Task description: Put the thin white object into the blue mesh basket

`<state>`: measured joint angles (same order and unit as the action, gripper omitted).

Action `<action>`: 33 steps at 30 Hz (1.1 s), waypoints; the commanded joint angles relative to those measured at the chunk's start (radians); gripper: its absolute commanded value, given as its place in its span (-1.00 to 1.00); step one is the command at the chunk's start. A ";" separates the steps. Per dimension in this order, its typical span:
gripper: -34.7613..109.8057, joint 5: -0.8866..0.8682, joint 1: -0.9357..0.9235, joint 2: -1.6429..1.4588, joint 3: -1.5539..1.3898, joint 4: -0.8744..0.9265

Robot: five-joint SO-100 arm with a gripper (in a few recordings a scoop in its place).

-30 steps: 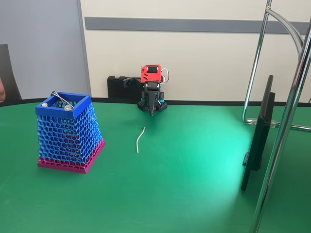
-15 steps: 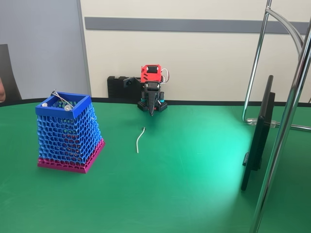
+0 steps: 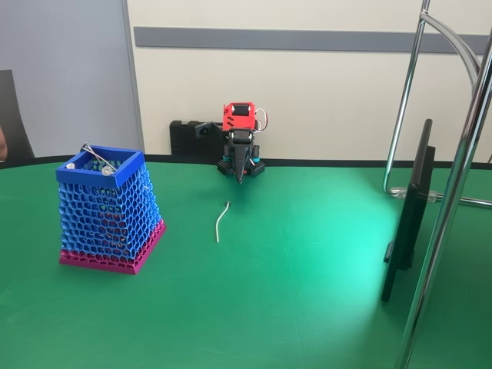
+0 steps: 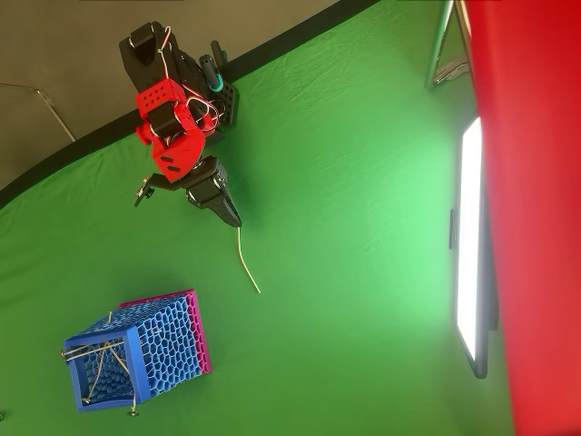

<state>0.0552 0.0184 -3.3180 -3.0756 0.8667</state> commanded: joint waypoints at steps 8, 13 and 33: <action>-0.51 0.009 0.009 0.025 0.002 -0.012; -0.51 0.031 0.012 0.149 0.069 -0.037; -0.51 -0.048 0.006 0.506 0.341 0.002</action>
<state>0.0092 0.0261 -2.8486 -2.7995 0.8590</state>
